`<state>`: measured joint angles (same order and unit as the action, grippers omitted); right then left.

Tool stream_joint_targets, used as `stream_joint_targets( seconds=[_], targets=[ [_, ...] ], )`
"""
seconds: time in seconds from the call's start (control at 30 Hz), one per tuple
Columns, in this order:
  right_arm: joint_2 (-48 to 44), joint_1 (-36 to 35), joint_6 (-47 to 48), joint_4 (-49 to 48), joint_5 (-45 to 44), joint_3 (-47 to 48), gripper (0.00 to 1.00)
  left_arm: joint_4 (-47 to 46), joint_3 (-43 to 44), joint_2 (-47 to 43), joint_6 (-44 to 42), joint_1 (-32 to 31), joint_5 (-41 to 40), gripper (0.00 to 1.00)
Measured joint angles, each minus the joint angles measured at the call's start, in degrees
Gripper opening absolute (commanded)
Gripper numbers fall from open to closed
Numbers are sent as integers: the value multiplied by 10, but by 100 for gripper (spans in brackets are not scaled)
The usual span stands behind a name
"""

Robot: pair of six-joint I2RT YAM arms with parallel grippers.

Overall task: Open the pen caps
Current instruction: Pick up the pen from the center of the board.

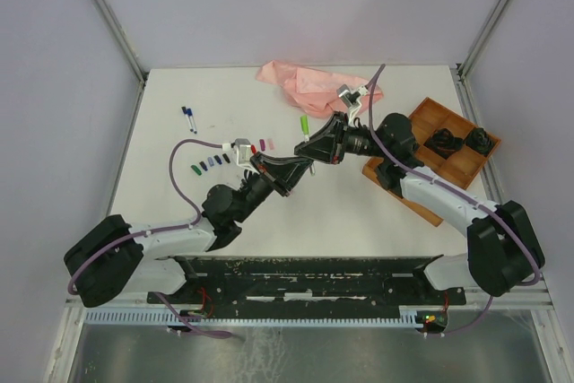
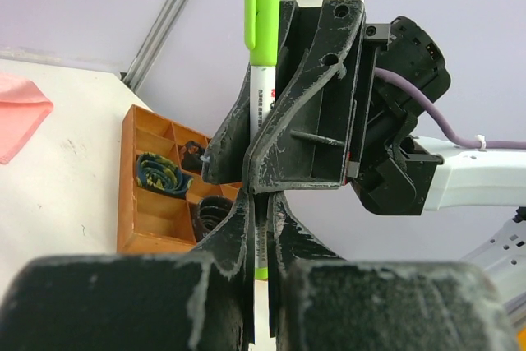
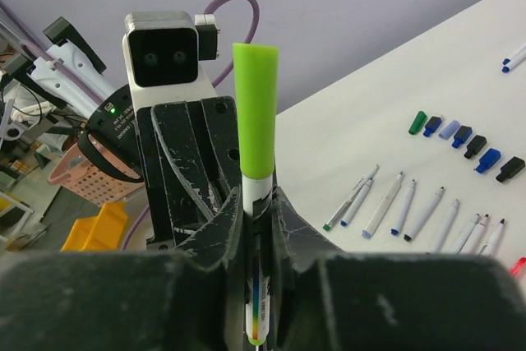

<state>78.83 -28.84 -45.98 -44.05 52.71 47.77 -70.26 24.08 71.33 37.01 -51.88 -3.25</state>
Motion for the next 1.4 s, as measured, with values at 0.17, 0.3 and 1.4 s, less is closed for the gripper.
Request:
stream_joint_targets(
  seconds=[0.17,0.3,1.4],
  targets=[
    [0,0,5,5,2,2,0,0,0,0,0,0,-1,14],
    [0,0,10,8,4,3,0,12,0,-7,0,0,-2,42],
    [-1,0,48,85,41,31,0,388,195,-121,48,140,155,71]
  ],
)
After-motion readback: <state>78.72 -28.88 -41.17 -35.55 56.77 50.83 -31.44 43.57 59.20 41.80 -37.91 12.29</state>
